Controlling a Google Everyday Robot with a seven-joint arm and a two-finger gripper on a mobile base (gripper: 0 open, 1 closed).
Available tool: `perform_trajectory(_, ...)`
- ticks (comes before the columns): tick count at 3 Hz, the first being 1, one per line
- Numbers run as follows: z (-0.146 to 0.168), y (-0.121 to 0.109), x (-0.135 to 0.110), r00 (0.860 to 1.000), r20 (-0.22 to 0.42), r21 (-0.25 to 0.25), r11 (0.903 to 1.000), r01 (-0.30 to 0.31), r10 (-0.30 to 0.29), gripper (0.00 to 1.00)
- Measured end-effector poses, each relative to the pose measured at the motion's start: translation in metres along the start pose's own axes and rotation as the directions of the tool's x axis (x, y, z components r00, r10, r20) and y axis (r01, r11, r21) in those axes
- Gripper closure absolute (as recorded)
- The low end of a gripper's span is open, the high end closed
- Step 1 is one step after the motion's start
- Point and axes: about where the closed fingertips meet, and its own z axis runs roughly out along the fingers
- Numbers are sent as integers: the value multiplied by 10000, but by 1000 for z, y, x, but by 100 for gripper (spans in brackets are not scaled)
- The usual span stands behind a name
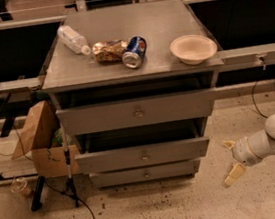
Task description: Open middle drawer
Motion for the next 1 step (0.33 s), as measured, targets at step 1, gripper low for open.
perform_trajectory(1,1,13,1,9995,309,80,10000,-9,7,0)
